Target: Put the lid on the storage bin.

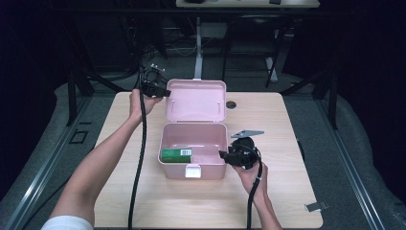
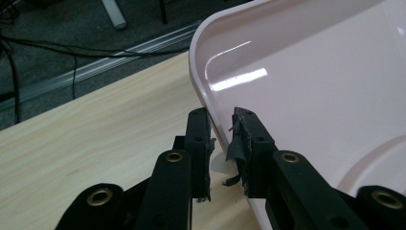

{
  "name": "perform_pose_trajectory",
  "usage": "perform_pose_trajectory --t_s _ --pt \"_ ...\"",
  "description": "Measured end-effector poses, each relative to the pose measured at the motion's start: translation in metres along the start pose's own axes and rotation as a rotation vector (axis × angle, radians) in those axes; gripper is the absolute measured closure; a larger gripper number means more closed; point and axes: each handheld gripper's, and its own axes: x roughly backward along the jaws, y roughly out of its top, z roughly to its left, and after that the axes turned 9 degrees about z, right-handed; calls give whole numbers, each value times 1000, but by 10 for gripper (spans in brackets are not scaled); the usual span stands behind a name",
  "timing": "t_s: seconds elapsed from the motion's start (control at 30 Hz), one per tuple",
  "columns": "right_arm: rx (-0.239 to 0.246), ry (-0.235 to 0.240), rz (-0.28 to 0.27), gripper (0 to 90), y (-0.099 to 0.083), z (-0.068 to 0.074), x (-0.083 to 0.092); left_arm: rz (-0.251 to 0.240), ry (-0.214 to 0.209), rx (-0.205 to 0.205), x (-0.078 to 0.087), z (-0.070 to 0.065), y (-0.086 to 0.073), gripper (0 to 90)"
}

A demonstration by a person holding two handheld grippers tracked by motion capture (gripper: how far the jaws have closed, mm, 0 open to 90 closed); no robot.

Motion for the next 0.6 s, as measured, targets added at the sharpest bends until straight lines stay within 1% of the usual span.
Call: perform_pose_trajectory --t_s 0.1,0.3,0.53,0.6 --pt "-5 1 -2 604 0 0 0 -13 -3 -10 6 -1 0 775" --pt "-7 -3 -4 605 0 0 0 -37 -25 -26 19 -2 -2 781" --pt "-12 -6 -12 608 -1 0 -1 -50 -30 -62 34 -5 -4 784" --pt "-17 -6 -15 608 -1 0 -1 -54 -36 -64 37 -5 -5 786"
